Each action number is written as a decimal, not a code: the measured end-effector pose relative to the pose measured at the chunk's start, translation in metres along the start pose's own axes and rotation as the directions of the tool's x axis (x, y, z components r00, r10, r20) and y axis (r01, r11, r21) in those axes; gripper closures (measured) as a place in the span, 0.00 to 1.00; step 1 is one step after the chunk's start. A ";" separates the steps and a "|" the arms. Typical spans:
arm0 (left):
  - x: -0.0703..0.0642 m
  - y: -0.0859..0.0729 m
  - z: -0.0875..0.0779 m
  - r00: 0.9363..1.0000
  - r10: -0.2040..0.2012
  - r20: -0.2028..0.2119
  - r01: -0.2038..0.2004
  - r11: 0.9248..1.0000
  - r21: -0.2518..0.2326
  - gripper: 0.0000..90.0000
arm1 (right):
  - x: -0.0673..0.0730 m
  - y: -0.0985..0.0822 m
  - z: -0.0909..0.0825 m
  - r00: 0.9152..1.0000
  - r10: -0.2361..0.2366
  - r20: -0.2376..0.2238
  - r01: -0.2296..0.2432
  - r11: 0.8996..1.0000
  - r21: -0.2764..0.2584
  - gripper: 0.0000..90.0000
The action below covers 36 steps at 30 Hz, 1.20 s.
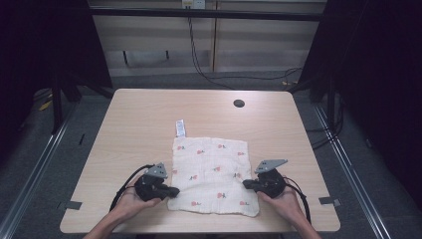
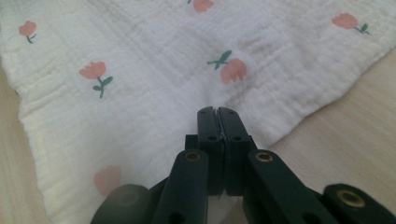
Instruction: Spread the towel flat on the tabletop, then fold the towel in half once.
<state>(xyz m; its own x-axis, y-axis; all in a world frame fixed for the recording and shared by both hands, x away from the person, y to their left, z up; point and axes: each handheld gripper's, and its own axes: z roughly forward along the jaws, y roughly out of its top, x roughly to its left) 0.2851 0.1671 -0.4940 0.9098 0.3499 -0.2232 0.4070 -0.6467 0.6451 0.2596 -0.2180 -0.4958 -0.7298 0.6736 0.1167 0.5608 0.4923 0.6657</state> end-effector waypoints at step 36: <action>0.035 0.016 -0.015 0.983 -0.166 -0.079 0.154 0.978 -0.140 0.58 | -0.047 0.048 -0.011 0.997 0.078 0.009 -0.077 0.989 -0.124 0.65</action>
<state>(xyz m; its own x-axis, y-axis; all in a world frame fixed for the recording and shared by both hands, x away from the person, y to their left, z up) 0.3223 0.1792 -0.4799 0.8202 0.5050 -0.2688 0.5269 -0.4839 0.6987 0.3161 -0.2322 -0.4611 -0.6799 0.7153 0.1615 0.5623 0.3673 0.7409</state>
